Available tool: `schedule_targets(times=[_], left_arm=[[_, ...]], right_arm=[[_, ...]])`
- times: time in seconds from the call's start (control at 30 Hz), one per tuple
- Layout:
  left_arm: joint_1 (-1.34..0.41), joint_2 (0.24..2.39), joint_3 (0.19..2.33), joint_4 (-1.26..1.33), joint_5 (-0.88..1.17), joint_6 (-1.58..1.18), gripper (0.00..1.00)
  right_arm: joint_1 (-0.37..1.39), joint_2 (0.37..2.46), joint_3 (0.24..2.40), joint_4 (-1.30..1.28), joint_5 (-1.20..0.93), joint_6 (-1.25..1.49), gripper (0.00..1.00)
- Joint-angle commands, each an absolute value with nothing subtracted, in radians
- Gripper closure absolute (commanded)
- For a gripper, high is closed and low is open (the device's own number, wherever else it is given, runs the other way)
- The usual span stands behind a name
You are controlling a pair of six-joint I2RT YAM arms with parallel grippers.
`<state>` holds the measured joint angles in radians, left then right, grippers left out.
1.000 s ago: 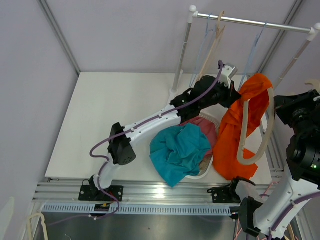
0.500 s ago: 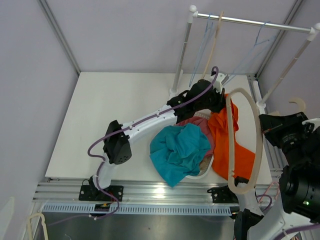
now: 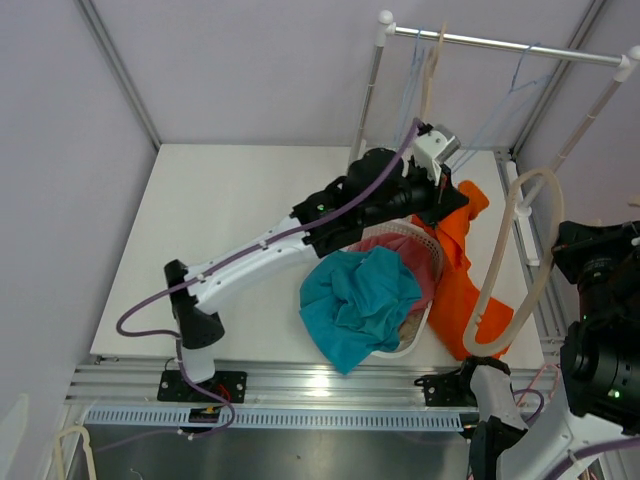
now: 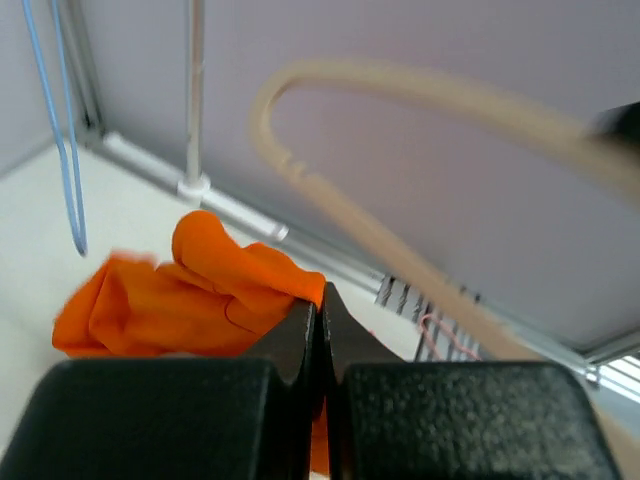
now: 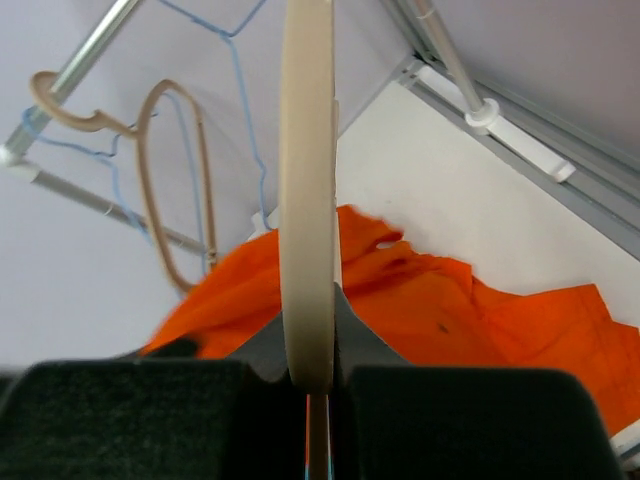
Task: Remove the t-shirt from the hanger
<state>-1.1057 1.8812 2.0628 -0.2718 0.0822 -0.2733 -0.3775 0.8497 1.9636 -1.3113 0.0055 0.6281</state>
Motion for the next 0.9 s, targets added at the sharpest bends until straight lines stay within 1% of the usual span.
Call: schedule_targets(times=[0.0, 0.1, 0.27, 0.4, 0.5, 0.6, 0.67, 0.7, 0.8, 0.83, 0.87], left_arm=[[-1.129, 1.726, 2.146, -0.242, 0.120, -0.192, 0.99], [-1.129, 1.671, 2.172, -0.189, 0.126, -0.129, 0.99], [-1.106, 1.687, 2.386, -0.215, 0.118, -0.038, 0.99], [-1.083, 1.664, 2.431, -0.157, 0.133, -0.002, 0.99], [-1.065, 1.672, 2.473, -0.169, 0.137, 0.027, 0.99], [-1.054, 1.660, 2.455, -0.189, 0.117, 0.037, 0.99], [-1.051, 1.634, 2.378, -0.196, 0.103, 0.023, 0.99], [-1.051, 1.587, 2.209, -0.183, 0.089, 0.012, 0.99], [-1.051, 1.481, 1.972, -0.019, 0.040, -0.058, 0.99], [-1.051, 1.409, 1.705, 0.105, 0.020, -0.084, 0.99], [-1.049, 1.379, 1.624, 0.167, 0.017, -0.138, 0.99]], right_arm=[[-0.379, 0.876, 1.898, -1.189, 0.100, 0.635, 1.00], [-0.377, 0.888, 1.873, -1.149, 0.153, 0.635, 1.00], [-0.377, 0.910, 1.816, -1.088, 0.202, 0.611, 1.00], [-0.379, 0.919, 1.738, -1.011, 0.196, 0.601, 1.00], [-0.377, 0.946, 1.730, -0.994, 0.178, 0.601, 1.00], [-0.377, 0.954, 1.718, -0.977, 0.173, 0.594, 1.00], [-0.377, 0.951, 1.695, -0.954, 0.164, 0.578, 1.00], [-0.379, 0.951, 1.686, -0.944, 0.152, 0.571, 1.00], [-0.379, 0.975, 1.664, -0.891, 0.097, 0.491, 1.00], [-0.379, 0.991, 1.667, -0.884, 0.051, 0.473, 1.00], [-0.379, 1.011, 1.683, -0.879, 0.043, 0.460, 1.00]])
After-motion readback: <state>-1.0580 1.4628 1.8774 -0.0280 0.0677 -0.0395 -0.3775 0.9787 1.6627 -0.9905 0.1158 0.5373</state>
